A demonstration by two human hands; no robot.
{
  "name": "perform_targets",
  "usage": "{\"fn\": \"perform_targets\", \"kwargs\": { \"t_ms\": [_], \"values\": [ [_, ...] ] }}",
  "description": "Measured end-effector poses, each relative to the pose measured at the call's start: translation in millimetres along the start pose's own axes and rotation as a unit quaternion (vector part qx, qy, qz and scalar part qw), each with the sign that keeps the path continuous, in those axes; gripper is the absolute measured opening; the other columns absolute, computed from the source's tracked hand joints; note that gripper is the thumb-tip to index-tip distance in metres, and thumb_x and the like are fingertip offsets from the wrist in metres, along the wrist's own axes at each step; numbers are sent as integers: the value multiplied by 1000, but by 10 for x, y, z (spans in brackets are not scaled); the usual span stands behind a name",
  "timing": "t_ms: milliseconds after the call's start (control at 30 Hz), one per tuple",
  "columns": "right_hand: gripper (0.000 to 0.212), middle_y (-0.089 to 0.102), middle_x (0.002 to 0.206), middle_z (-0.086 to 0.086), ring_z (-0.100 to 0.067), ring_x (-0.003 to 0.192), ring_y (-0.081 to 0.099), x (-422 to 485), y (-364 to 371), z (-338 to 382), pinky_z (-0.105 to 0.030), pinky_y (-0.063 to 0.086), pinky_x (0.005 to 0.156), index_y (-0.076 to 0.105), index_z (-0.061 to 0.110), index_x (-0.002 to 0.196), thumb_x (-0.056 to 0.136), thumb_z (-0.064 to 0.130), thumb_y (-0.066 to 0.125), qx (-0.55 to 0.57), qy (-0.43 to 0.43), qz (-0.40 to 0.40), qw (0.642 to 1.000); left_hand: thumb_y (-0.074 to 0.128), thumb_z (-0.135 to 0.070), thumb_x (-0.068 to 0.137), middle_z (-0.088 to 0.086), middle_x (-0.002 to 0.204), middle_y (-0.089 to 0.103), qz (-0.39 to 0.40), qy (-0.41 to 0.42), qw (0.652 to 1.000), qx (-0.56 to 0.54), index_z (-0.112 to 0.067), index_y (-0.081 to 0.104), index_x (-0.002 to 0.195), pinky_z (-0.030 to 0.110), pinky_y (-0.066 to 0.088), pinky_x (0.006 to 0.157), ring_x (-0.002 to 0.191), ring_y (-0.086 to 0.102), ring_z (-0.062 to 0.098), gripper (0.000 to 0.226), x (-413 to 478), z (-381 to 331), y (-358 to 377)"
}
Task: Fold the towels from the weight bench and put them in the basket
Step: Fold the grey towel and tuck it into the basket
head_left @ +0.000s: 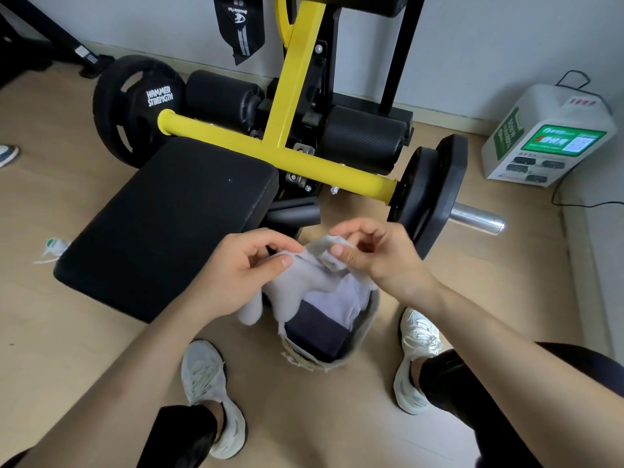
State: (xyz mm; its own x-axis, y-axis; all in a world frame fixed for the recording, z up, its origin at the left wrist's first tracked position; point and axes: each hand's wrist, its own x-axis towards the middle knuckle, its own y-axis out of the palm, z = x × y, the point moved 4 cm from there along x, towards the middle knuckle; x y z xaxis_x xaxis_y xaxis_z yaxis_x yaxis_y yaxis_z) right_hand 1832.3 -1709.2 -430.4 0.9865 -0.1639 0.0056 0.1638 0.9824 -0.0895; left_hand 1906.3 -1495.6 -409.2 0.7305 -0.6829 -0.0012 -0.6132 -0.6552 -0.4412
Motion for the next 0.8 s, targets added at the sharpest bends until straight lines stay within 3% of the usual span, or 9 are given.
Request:
{"fn": "perform_targets", "kwargs": {
  "t_ms": [100, 167, 233, 367, 467, 567, 667, 733, 800],
  "values": [
    [31, 62, 68, -22, -34, 62, 50, -35, 191, -4, -47, 45, 63, 71, 12, 118, 88, 9, 74, -18, -2, 93, 995, 67, -4, 96, -17, 67, 58, 35, 27, 999, 15, -19, 75, 104, 12, 36, 58, 57, 45, 4, 19, 9, -77, 117],
    [23, 64, 67, 7, -20, 65, 50, -55, 253, -24, -36, 43, 64, 73, 10, 114, 91, 8, 71, -26, 8, 132, 991, 68, -3, 95, -22, 65, 56, 44, 35, 998, 14, -17, 73, 103, 9, 35, 57, 56, 45, 2, 17, 12, -97, 168],
    [14, 63, 69, 14, -9, 67, 52, -59, 260, -47, -25, 43, 65, 74, 4, 104, 91, 6, 70, -27, 22, 134, 990, 68, -2, 94, -22, 68, 59, 43, 35, 998, 12, -17, 71, 101, 9, 36, 57, 56, 46, 1, 17, 13, -102, 194],
    [4, 66, 75, -5, -19, 70, 54, -43, 192, -19, -30, 44, 65, 72, 1, 93, 90, 4, 71, -29, 27, 97, 994, 74, -10, 92, -9, 84, 69, 38, -2, 999, 7, -22, 73, 104, 15, 41, 58, 60, 47, 9, 18, 15, 9, 182],
    [1, 63, 79, -15, -21, 71, 56, -5, 51, 11, -28, 45, 65, 70, 4, 91, 91, 3, 69, 10, 33, 35, 999, 74, -29, 90, 0, 81, 70, 49, -38, 998, 24, -26, 74, 98, 26, 45, 59, 62, 53, 21, 8, -2, 91, 144],
    [5, 64, 79, -13, -12, 69, 59, 24, -139, 68, -18, 49, 63, 68, 0, 94, 93, 5, 67, 43, 33, -52, 997, 74, -27, 93, 2, 65, 57, 47, -58, 997, 34, -16, 69, 77, 26, 37, 58, 59, 46, 12, 20, -13, 139, 94],
    [7, 65, 62, 7, 0, 51, 56, 23, -326, 104, -10, 43, 48, 64, -2, 97, 96, 4, 62, 76, 42, -127, 988, 74, -28, 92, 15, 65, 52, 66, -88, 992, 55, -15, 67, 73, 33, 35, 59, 58, 43, 16, 24, -28, 198, 82],
    [9, 59, 53, 14, 1, 39, 49, 20, -443, 100, -7, 35, 40, 62, -3, 100, 98, 6, 59, 77, 53, -166, 982, 75, -28, 92, 15, 66, 59, 65, -102, 991, 59, -22, 71, 76, 35, 38, 60, 58, 49, 28, 17, -37, 244, 67],
    [14, 59, 56, 8, 0, 37, 48, 11, -525, 84, -9, 36, 38, 63, -5, 102, 99, 8, 60, 73, 58, -192, 977, 75, -23, 92, 15, 73, 68, 40, -104, 993, 45, -26, 76, 83, 35, 45, 65, 69, 60, 38, 10, -29, 253, 46]
  ]
}}
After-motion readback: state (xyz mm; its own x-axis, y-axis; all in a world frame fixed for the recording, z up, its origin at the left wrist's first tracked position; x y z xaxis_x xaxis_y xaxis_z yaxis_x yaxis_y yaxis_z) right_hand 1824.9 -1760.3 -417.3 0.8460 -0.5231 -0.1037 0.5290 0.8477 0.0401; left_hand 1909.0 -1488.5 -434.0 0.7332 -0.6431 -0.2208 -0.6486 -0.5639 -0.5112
